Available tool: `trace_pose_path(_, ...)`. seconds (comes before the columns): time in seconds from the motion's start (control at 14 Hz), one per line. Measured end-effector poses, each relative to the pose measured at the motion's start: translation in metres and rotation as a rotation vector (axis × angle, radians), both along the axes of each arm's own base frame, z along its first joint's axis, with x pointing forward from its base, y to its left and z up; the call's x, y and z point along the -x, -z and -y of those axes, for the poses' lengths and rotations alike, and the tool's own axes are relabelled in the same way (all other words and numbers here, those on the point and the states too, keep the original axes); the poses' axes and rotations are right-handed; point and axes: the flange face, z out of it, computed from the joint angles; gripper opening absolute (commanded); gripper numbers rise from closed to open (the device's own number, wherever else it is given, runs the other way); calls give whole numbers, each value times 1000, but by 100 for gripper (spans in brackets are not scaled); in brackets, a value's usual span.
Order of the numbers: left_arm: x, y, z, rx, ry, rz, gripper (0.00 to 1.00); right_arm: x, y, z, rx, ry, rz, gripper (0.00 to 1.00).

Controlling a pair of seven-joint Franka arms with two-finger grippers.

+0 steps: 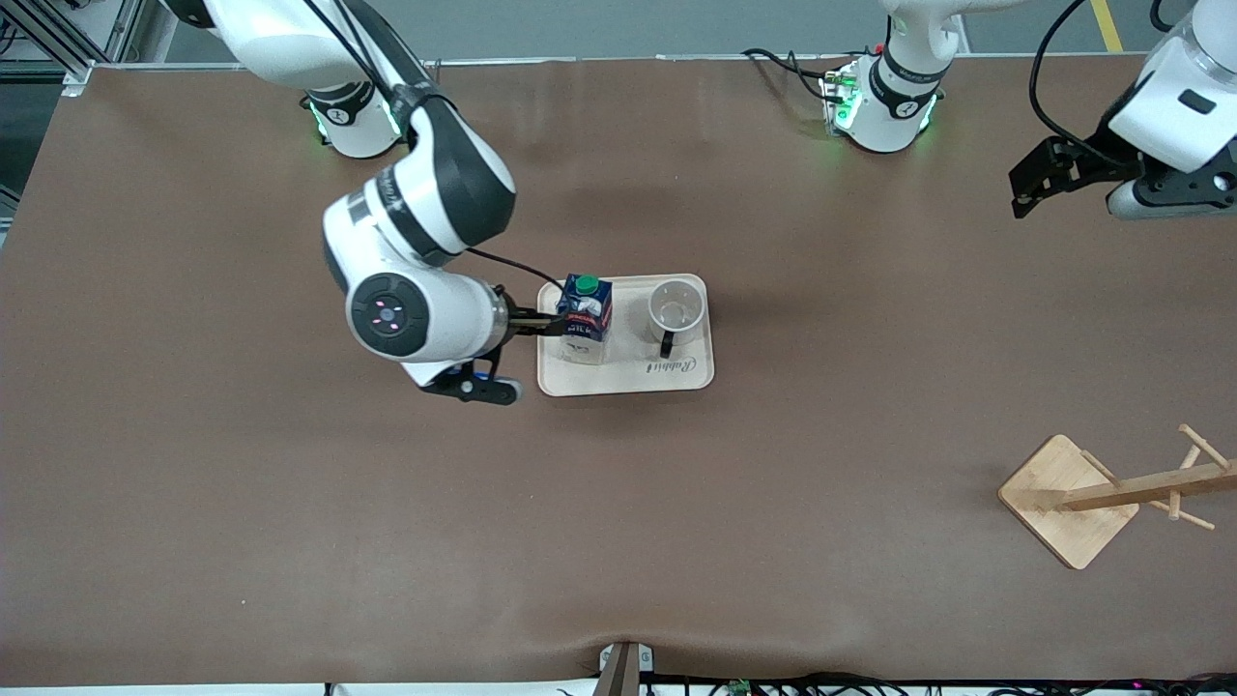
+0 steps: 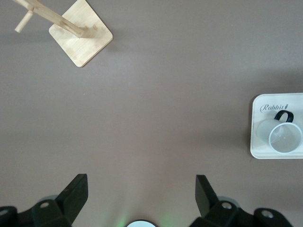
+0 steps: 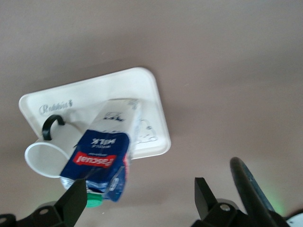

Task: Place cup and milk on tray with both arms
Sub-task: 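Open the right gripper and release the milk carton on the tray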

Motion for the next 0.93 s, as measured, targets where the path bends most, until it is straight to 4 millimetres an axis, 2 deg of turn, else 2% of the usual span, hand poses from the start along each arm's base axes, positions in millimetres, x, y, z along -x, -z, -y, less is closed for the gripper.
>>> trace_pose_path(0.14, 9, 0, 0, -7, -1, 1, 100, -7, -31, 55, 49, 52, -31, 100)
trace_pose_path(0.36, 11, 2, -1, -8, -4, 8, 100, -24, -73, 154, 32, 146, -27, 100)
trace_pose_path(0.5, 8, 5, -4, -7, -10, 11, 100, -26, -88, 216, 18, 173, -48, 100)
trace_pose_path(0.57, 6, 7, -5, -6, -11, 10, 100, -24, -91, 235, 35, 150, -40, 100)
trace_pose_path(0.64, 5, 8, -6, -6, -13, 9, 100, -21, -92, 246, 70, 119, -18, 100)
trace_pose_path(0.79, 3, 10, -6, -5, -12, 7, 100, -10, -92, 254, 91, 86, 49, 100)
trace_pose_path(0.93, 2, 9, -7, -4, -12, 13, 100, 9, -91, 277, 66, 23, 107, 100)
